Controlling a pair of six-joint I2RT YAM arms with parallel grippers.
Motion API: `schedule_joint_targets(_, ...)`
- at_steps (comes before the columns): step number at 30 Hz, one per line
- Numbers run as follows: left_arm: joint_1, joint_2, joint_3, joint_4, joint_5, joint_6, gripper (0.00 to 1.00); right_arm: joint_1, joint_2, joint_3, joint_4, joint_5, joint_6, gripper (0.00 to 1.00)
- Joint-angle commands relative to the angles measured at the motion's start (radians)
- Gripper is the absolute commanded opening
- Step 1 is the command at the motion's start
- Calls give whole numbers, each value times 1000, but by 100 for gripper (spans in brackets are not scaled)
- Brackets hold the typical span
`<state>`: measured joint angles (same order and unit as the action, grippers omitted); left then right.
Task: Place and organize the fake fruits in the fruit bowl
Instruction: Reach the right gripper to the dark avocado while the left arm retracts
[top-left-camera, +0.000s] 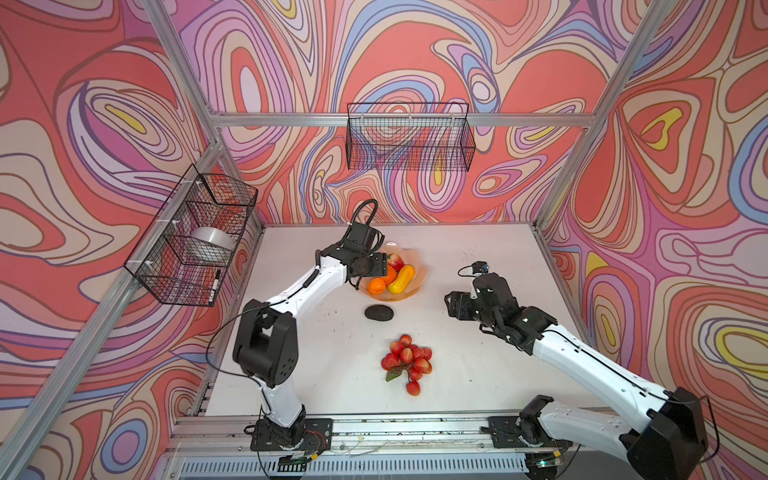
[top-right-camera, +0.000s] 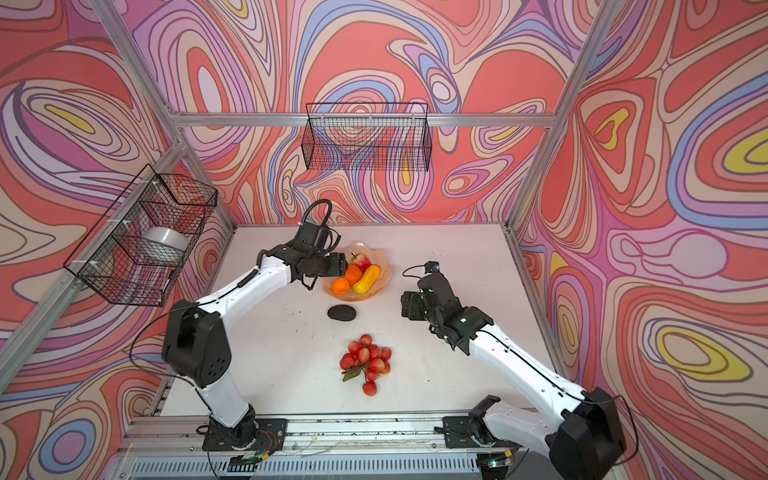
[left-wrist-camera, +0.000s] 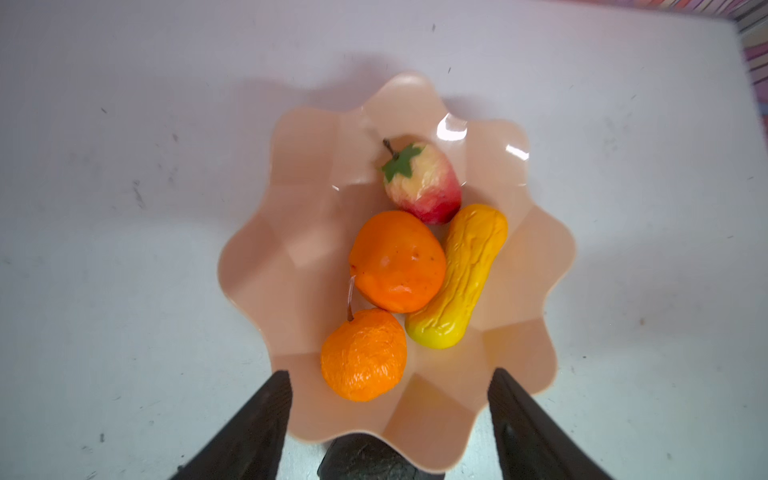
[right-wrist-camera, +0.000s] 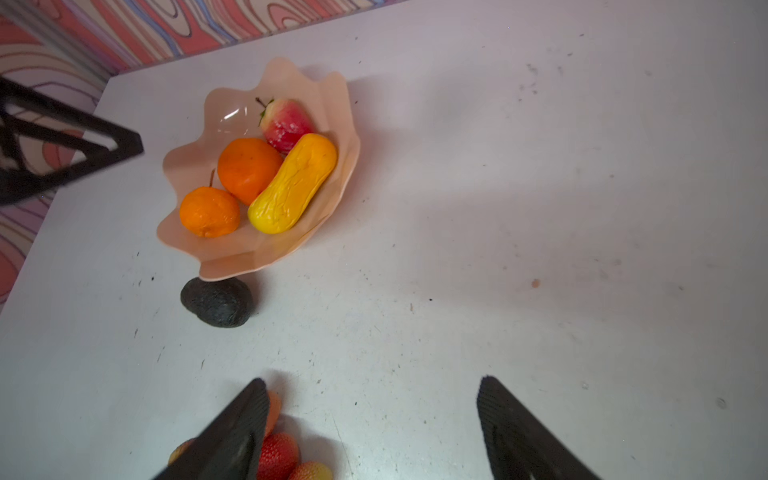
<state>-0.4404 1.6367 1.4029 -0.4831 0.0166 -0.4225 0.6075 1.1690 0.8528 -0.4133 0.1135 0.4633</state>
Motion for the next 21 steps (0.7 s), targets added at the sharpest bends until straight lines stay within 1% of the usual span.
schedule_joint_targets(1,12,-236,-124,84,-83,4,81,89,83,44,100,-83,-85,82)
schedule_joint_targets(3,14,-402,-249,118,-115,-7,84,142,154,62,135,-90,-107,83)
schedule_joint_targets(7,14,-707,-466,127,-148,-34,88,174,280,76,238,-164,-137,83)
schedule_joint_targets(9,14,-844,-537,83,-187,-59,90,187,351,108,254,-173,-163,83)
schedule_joint_targets(12,16,-989,-611,1,-227,-103,93,198,455,173,254,-189,-194,83)
schedule_joint_targets(14,16,-1051,-639,-48,-241,-125,93,204,516,212,255,-194,-198,83)
schedule_joint_targets(16,16,-1090,-647,-88,-259,-139,94,208,570,242,255,-174,-195,82)
schedule_joint_targets(18,17,-1111,-641,-115,-266,-149,94,210,597,264,261,-144,-190,82)
schedule_joint_targets(21,17,-1115,-628,-131,-263,-148,94,210,667,290,279,-130,-189,82)
